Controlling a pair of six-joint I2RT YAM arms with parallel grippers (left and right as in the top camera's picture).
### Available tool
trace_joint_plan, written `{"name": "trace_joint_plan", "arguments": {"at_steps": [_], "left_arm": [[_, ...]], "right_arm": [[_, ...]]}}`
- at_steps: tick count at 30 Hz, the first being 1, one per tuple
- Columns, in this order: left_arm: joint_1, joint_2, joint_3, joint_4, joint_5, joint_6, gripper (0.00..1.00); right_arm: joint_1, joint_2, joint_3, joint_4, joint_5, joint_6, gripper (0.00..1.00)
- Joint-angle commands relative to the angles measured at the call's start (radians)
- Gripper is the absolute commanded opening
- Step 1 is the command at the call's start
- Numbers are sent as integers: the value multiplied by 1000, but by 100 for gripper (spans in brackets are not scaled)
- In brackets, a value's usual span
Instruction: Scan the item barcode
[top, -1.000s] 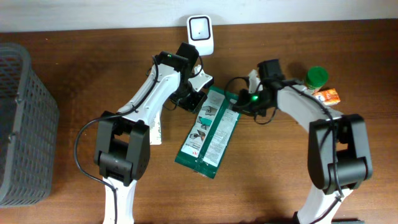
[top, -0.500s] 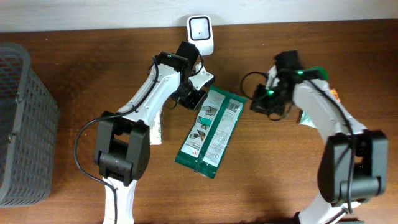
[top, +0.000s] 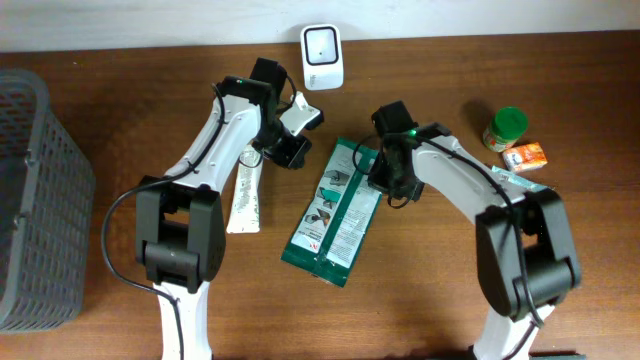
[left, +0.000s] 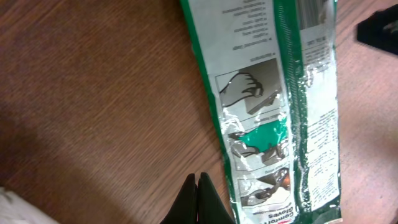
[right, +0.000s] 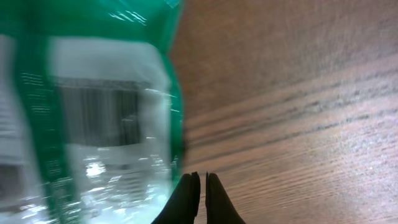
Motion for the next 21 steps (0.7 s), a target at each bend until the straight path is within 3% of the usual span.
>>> {"name": "trace_joint_plan", "arguments": {"at_steps": [1,10,18,21], "left_arm": [[-3,20,-9,1,34,24,0],[-3,20,-9,2,34,23,0],[-3,20,-9,1,34,22,0],[-3,20,-9,2,42,-28,0]], "right_arm": [[-19,57,39,-11,-11,-3,4],[-13,98,82,35,-115,-142,4],[15,113,86,131,-196,-164,4],[-5,109,110,118,-260,-225,4]]}}
